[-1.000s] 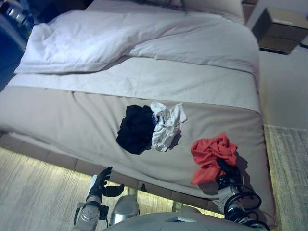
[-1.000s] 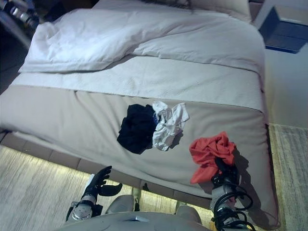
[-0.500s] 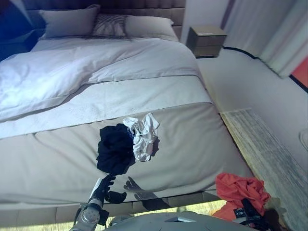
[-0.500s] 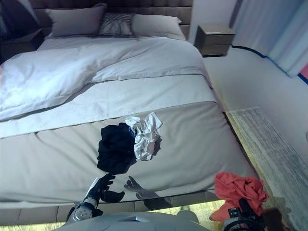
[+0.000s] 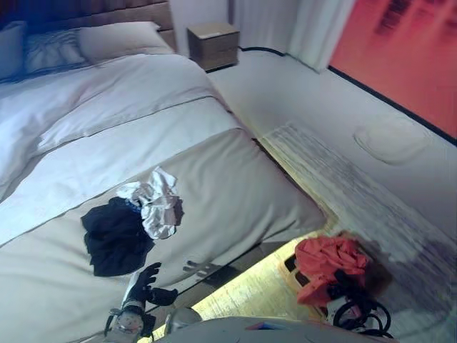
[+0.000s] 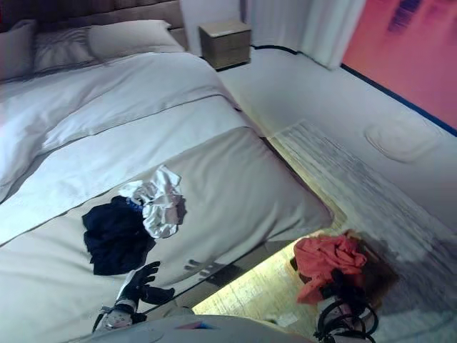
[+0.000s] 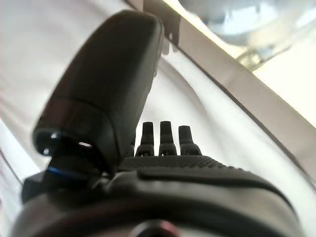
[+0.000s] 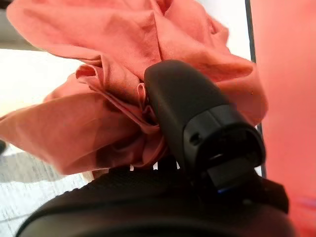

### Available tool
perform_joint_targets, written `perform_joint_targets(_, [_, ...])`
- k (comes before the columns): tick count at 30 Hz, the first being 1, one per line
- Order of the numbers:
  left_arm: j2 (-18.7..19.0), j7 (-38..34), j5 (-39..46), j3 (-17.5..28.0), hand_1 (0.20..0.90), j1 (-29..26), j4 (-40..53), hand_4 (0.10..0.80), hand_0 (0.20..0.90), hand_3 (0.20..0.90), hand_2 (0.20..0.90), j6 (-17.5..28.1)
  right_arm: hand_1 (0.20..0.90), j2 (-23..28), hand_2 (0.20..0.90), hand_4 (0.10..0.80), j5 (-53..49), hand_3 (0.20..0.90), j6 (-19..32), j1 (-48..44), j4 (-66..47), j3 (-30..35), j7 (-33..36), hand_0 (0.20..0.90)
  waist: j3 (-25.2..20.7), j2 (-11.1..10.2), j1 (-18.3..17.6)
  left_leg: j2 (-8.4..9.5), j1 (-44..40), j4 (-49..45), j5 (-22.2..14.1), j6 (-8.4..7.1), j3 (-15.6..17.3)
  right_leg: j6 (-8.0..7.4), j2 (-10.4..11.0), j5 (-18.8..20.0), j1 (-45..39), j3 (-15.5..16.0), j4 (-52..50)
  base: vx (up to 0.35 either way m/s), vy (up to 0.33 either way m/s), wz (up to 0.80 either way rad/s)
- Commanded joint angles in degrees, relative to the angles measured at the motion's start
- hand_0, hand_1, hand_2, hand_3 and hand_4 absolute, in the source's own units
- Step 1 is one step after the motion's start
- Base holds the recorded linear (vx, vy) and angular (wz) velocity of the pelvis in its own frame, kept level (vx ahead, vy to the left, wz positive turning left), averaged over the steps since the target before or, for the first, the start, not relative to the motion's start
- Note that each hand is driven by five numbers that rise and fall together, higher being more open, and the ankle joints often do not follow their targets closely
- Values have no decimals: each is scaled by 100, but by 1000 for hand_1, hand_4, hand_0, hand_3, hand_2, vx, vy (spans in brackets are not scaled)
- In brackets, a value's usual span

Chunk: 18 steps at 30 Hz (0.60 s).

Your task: Pick up the clothes from the bed and place them into the basket

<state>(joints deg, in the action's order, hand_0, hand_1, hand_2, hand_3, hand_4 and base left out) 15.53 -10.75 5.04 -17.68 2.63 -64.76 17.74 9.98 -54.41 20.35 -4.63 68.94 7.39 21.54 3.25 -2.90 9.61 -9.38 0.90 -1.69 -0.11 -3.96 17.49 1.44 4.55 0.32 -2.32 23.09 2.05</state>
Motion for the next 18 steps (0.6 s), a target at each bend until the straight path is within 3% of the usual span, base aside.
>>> perform_joint_targets(1, [49,34,315,265,900,-438,135,800,900,900,900,709,300,301,300,100,342,200,93,-225,-230,-173,225,300,209,-69,122,517,531,-265,116,131,-1118,-608,285,3,-393,-223,19,-52,43,-125])
perform_joint_targets(3, [-6,88,224,251,900,-381,151,800,900,900,900,792,300,352,300,100,313,200,26,-234,-156,-249,275,300,178,22,148,551,416,-69,179,113,-1289,-612,257,-15,-350,-302,-3,-32,51,-126])
perform_joint_targets(5, [-34,109,-14,137,900,-400,169,800,900,900,900,801,300,406,300,100,372,200,-61,-222,27,-237,432,300,134,126,118,505,275,132,263,63,-1228,-625,264,-42,-389,-238,-9,-19,55,-66])
perform_joint_targets(9, [71,37,-10,46,900,-549,52,800,900,900,900,624,300,462,300,100,198,200,47,-230,391,-95,526,300,64,222,139,548,125,352,337,10,-1250,-655,298,-61,-476,-59,7,14,20,17])
perform_joint_targets(18, [239,81,-171,159,900,-397,-221,800,900,900,900,667,300,632,300,100,-47,200,160,-184,427,96,552,300,42,274,131,607,-35,521,373,-7,-1353,-641,249,-77,-526,-67,50,21,-20,11])
